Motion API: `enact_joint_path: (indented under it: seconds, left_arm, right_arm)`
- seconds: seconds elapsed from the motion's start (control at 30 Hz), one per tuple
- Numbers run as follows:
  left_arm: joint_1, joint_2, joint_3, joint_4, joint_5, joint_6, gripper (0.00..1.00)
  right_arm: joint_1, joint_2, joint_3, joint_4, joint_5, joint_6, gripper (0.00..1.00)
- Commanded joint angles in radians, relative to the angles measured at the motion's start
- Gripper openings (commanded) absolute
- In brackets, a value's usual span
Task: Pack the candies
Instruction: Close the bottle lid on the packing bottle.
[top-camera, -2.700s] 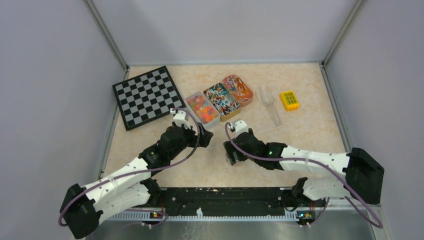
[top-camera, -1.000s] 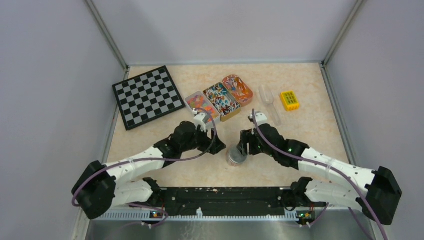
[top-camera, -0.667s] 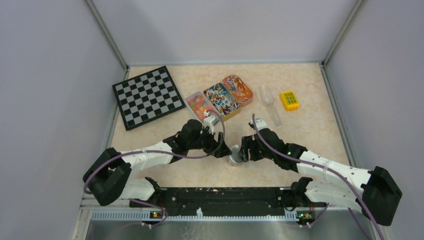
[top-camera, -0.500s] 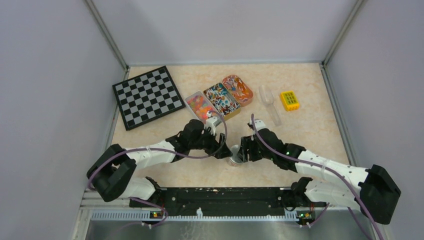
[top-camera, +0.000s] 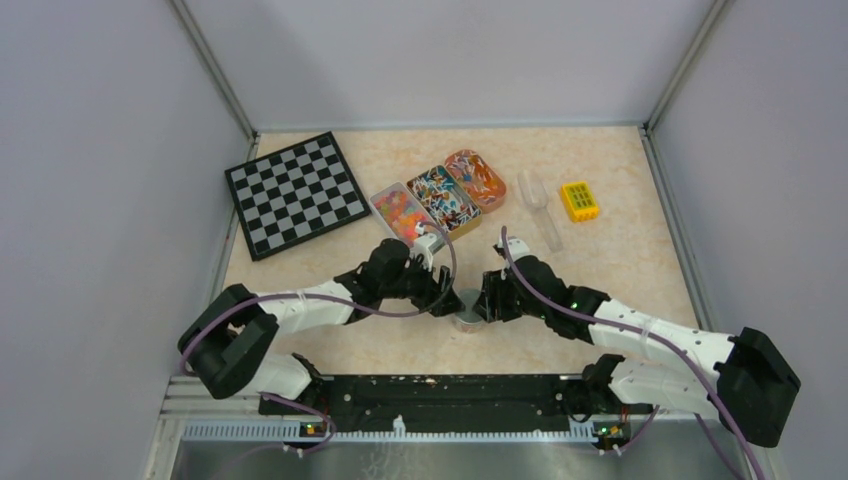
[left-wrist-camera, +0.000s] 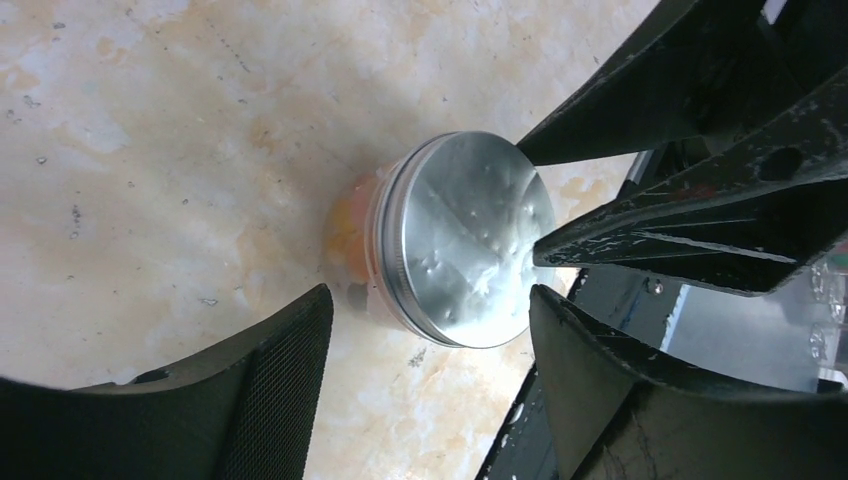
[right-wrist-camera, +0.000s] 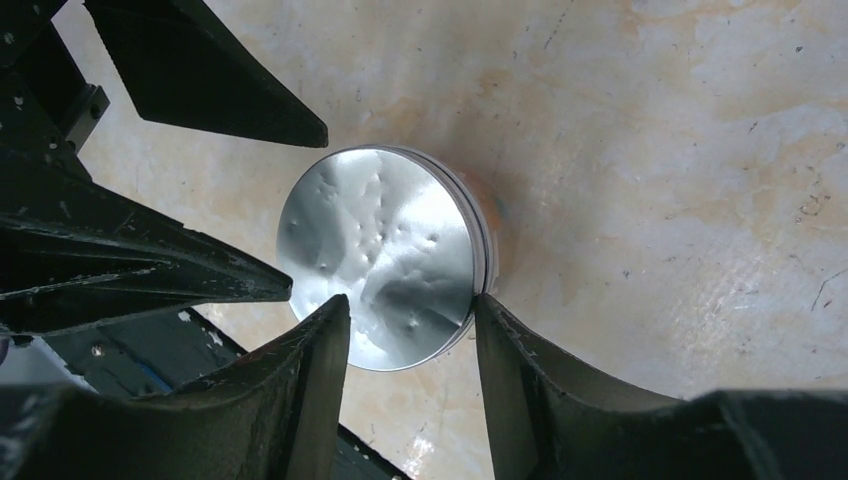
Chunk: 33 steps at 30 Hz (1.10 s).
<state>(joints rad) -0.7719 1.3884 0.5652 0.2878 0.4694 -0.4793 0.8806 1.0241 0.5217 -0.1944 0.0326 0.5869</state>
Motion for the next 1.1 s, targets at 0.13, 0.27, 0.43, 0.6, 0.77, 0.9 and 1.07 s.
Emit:
enact_joint_path:
  seconds: [0.13,0.27,0.43,0.6,0.77,0.9,1.07]
  left_arm:
    - [0.003,0.025,0.046,-0.013,-0.072,0.035,0.73]
    - [0.003,0.043,0.060,-0.031,-0.078,0.037,0.70]
    - [0.003,0.089,0.067,-0.074,-0.104,0.016,0.59]
    - [0.002,0.114,-0.004,-0.020,-0.079,-0.058,0.41]
    - [0.002,0.119,-0.110,0.126,-0.014,-0.138,0.40]
    - [0.003,0.066,-0.067,0.117,0.005,-0.151,0.56]
    - [0.003,0.014,0.062,-0.049,-0.037,-0.090,0.76]
  right_arm:
    - [-0.022,-0.001,0.034,0.001,0.050,-0.013,0.47]
    - [-0.049,-0.001,0.027,0.015,0.038,-0.020,0.40]
    - [-0.083,0.042,-0.042,0.088,-0.023,-0.002,0.24]
    - [-0.083,0.036,-0.123,0.142,-0.052,0.041,0.23]
    - [-0.083,0.022,-0.196,0.212,-0.058,0.061,0.25]
    - [-0.089,0.026,-0.122,0.155,-0.045,0.018,0.31]
    - [-0.110,-0.042,-0.027,0.059,-0.037,-0.010,0.44]
